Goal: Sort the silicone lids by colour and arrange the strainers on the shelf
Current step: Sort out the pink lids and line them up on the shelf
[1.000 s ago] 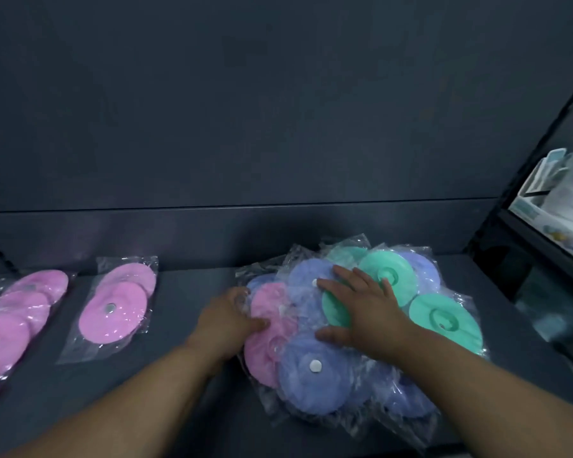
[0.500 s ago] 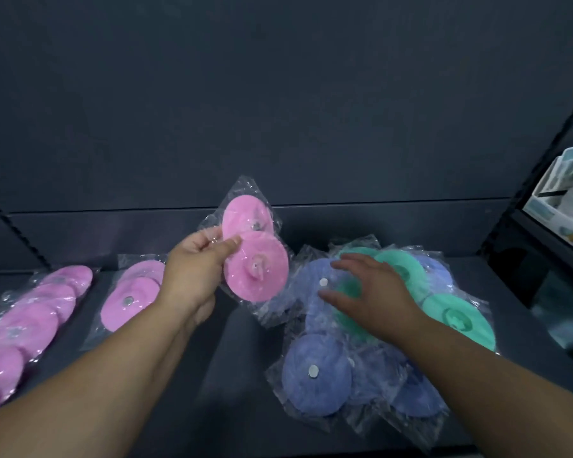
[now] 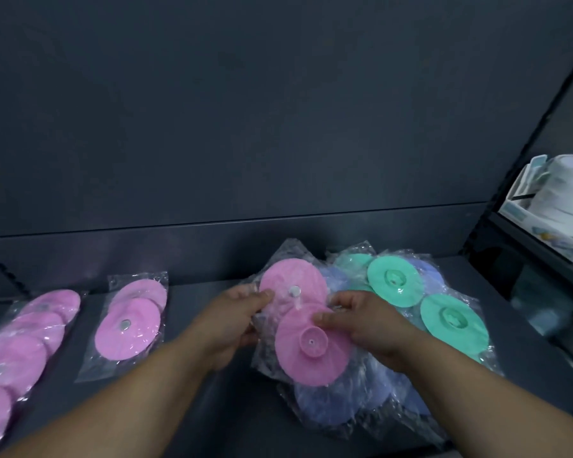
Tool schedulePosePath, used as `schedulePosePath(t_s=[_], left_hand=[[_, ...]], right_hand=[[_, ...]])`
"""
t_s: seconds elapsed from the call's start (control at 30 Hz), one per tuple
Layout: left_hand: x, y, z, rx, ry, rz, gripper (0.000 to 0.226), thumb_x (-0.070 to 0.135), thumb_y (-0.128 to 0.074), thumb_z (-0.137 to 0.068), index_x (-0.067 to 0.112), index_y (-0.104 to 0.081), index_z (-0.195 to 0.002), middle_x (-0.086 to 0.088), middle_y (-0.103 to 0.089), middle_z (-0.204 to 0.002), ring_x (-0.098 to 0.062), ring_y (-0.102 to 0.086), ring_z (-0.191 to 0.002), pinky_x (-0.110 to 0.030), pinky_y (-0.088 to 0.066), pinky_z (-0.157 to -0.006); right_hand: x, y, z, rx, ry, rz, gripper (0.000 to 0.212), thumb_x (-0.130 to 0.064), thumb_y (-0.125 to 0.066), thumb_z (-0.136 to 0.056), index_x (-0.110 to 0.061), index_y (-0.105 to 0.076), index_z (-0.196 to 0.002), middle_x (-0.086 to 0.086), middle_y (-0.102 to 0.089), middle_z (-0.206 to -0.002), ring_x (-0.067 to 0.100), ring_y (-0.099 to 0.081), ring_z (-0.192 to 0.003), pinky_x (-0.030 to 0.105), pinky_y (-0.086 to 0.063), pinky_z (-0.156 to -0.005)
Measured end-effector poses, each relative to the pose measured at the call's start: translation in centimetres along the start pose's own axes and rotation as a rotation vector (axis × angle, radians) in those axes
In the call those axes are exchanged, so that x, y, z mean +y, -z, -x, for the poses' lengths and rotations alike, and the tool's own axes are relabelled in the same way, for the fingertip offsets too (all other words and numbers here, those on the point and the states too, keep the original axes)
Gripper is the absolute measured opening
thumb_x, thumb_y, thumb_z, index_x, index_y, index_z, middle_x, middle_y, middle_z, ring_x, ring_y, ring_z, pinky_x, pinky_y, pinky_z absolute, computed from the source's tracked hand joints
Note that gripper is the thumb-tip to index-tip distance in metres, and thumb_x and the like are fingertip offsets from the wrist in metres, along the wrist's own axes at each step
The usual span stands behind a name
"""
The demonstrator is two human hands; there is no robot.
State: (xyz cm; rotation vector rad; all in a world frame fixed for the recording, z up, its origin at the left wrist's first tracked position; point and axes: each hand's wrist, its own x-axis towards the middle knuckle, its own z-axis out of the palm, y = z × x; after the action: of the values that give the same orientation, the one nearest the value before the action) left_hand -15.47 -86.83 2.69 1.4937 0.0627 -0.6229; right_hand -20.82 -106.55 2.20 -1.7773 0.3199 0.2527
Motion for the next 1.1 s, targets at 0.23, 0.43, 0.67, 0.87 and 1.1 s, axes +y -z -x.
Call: schedulePosePath(t_s=[0.23, 0.43, 0.67, 0.87, 1.1], left_hand=[[-0.2, 0.9, -0.5, 0.118, -0.05, 0.09, 0.007, 0.002, -0.054, -0.092, 0.004, -0.051, -0.098, -0.015, -0.063, -0.087, -0.021, -0.062, -0.066, -0.028, -0.056, -0.055], [-1.1, 1.3, -0.1, 0.066, -0.051, 0.19, 0.032, -0.009, -0.049, -0.089, 0.012, -0.051, -0.114, -0.013, -0.063, -0.109, -0.024, -0.064, -0.083, -0.03, -0.056, -0.057], [-0.7, 0.5, 0.9, -0.186, -0.02, 0.465, 0.036, 0.0, -0.042, -0.08, 0.002, -0.061, -0.11, -0.021, -0.069, -0.091, -0.028, -0.065, -0.071, -0.035, -0.056, -0.062], [-1.7, 1.0, 1.1, -0.1, -0.009, 0.289, 0.03, 0.022, -0.058, -0.09, 0.008, -0.057, -0.117, -0.016, -0.071, -0.099, -0.027, -0.068, -0.078, -0.032, -0.055, -0.059], [-1.6, 1.5, 1.1, -0.085, -0.105, 0.255, 0.041, -0.009, -0.049, -0.088, 0.019, -0.058, -0.116, -0.011, -0.071, -0.106, -0.027, -0.068, -0.084, -0.032, -0.056, -0.057]], right_hand=[[-0.3, 1.5, 0.7, 0.115, -0.037, -0.285, 0.007, -0.011, -0.07, -0.081, -0.006, -0.067, -0.079, 0.008, -0.066, -0.069, 0.014, -0.058, -0.057, 0.023, -0.044, -0.048], [-1.5, 0.4, 0.8, 0.605, 0.355, -0.332, 0.014, -0.012, -0.073, -0.08, -0.016, -0.066, -0.069, -0.002, -0.068, -0.069, 0.011, -0.059, -0.063, 0.025, -0.049, -0.06], [1.6, -5.2, 0.7, 0.241, 0.674, 0.439, 0.015, -0.044, -0.071, -0.071, -0.032, -0.068, -0.079, -0.021, -0.051, -0.135, -0.002, -0.046, -0.124, 0.016, -0.038, -0.101], [2.2, -5.7, 0.5, 0.181, 0.69, 0.45, 0.015, -0.043, -0.063, -0.079, -0.035, -0.067, -0.091, -0.03, -0.054, -0.126, -0.005, -0.052, -0.115, 0.02, -0.043, -0.098], [-0.5, -3.4, -0.2, 0.35, 0.274, 0.239, 0.073, -0.038, -0.081, -0.07, -0.036, -0.043, -0.132, -0.019, -0.05, -0.124, 0.004, -0.055, -0.106, 0.027, -0.048, -0.093]])
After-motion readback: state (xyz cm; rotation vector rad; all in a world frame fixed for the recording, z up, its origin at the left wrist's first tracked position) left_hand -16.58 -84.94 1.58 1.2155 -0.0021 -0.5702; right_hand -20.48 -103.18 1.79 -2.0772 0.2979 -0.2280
